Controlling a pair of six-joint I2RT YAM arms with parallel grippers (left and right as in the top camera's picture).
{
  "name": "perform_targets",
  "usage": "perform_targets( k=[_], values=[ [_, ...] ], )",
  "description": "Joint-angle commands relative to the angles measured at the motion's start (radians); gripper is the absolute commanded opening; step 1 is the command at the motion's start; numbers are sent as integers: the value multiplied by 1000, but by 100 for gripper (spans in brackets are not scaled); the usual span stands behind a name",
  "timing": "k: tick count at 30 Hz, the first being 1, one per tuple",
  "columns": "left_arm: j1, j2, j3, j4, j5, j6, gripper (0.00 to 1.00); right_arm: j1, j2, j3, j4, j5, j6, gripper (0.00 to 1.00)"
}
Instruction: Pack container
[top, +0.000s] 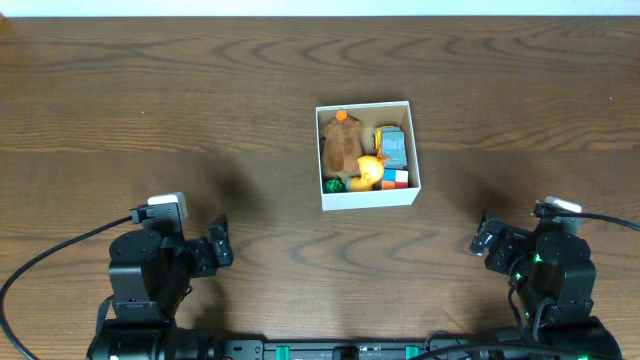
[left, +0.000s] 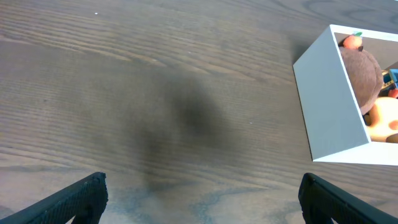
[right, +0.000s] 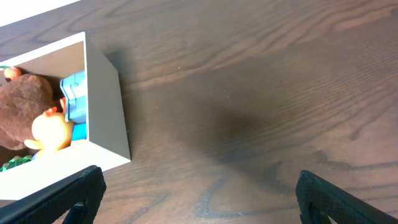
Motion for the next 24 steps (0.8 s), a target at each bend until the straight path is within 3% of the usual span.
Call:
perform_targets(
  k=[1, 8, 12, 16, 24],
  values=[
    [3, 4, -1, -1, 6, -5, 98, 3, -3, -8, -2, -4, 16, 99],
    [3, 4, -1, -1, 6, -5, 98, 3, -3, -8, -4, 6, 11, 99],
    [3, 4, -1, -1, 6, -5, 98, 4, -8, -15, 36, -6, -73, 99],
    [3, 4, -1, -1, 6, -5, 98, -6, -58, -71, 151, -83, -286, 99],
    [3, 4, -1, -1, 6, -5, 98, -14, -304, -327, 437, -168, -375, 99]
  ],
)
